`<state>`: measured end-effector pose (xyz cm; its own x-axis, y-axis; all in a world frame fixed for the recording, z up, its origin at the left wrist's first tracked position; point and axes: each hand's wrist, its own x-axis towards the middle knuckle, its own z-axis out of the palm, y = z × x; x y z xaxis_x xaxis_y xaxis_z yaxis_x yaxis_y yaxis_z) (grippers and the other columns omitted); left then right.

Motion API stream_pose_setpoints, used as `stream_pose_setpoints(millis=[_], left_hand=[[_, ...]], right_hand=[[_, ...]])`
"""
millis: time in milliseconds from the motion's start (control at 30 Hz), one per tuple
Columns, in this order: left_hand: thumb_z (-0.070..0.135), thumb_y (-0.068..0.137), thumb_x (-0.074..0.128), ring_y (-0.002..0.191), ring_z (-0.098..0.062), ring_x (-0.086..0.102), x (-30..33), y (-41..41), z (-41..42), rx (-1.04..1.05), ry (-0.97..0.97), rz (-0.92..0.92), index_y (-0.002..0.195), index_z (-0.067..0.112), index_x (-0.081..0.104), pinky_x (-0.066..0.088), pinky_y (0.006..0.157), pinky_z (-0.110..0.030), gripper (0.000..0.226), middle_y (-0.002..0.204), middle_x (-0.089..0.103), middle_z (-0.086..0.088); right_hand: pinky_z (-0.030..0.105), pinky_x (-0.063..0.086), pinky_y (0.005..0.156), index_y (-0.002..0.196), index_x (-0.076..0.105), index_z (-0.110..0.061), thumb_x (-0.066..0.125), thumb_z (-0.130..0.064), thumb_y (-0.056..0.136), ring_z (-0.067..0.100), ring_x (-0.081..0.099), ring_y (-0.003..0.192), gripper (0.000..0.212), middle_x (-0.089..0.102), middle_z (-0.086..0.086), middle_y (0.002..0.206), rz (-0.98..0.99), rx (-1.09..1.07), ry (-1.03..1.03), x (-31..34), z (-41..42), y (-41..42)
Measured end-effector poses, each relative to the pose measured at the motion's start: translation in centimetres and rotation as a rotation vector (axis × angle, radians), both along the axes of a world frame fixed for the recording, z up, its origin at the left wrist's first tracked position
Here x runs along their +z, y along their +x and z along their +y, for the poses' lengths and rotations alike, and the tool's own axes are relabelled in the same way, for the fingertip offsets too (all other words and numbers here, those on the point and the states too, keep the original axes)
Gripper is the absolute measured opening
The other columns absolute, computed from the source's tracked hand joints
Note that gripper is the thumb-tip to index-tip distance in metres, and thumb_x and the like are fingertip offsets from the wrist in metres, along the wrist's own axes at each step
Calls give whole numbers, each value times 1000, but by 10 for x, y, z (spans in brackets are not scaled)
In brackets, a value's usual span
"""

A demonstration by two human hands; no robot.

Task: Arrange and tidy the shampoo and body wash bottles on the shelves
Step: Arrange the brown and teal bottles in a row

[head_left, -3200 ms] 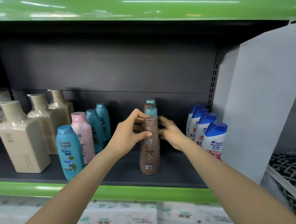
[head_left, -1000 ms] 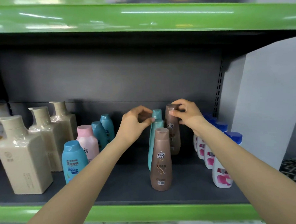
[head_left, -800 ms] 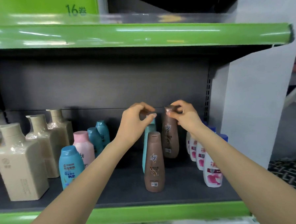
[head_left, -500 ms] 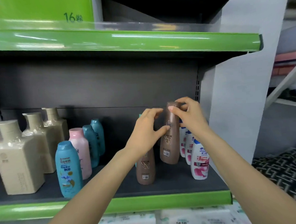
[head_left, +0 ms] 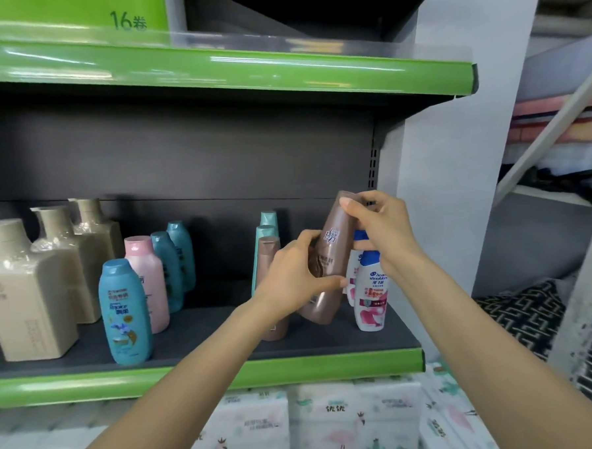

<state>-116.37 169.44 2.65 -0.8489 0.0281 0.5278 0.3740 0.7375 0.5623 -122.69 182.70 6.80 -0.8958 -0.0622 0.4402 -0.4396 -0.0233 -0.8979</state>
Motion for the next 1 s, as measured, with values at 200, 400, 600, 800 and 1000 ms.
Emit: stream_pose_setpoints(millis=[200, 400, 600, 800, 1000], left_hand=[[28, 70, 77, 80, -1, 50, -1, 10, 3, 100, 39, 123, 128, 20, 45, 39, 66, -7, 68, 97, 51, 14], [18, 71, 76, 73, 12, 47, -6, 18, -4, 87, 70, 122, 133, 20, 46, 32, 65, 7, 68, 94, 49, 19], [42, 67, 79, 99, -3, 42, -13, 17, -18, 114, -81, 80, 143, 25, 34, 38, 91, -19, 90, 110, 40, 14], [30, 69, 77, 94, -12, 56, -12, 19, -27, 141, -77, 93, 136, 26, 47, 43, 83, -19, 74, 108, 57, 7], [17, 76, 74, 93, 1, 62, -14, 25, -37, -75, 234, -62, 129, 29, 55, 48, 86, -18, 58, 113, 65, 14]], right_hand=[[22, 57, 57, 110, 57, -19, 63, -24, 90, 19, 64, 98, 22, 61, 6, 112, -32, 0, -47, -2, -4, 10], [28, 60, 62, 112, 60, -12, 61, -20, 91, 14, 67, 86, 22, 66, 2, 99, -117, 196, 3, -10, -4, 21], [27, 59, 57, 107, 58, -11, 66, -24, 88, 13, 66, 76, 25, 64, 1, 88, -148, 115, -96, -6, -3, 21], [34, 61, 68, 114, 59, -8, 66, -27, 88, 18, 68, 86, 33, 65, 5, 97, -169, 142, -129, -9, -1, 18], [38, 59, 79, 120, 58, -13, 58, -29, 92, 22, 68, 101, 33, 69, 5, 113, -236, 414, -176, -17, 5, 15]])
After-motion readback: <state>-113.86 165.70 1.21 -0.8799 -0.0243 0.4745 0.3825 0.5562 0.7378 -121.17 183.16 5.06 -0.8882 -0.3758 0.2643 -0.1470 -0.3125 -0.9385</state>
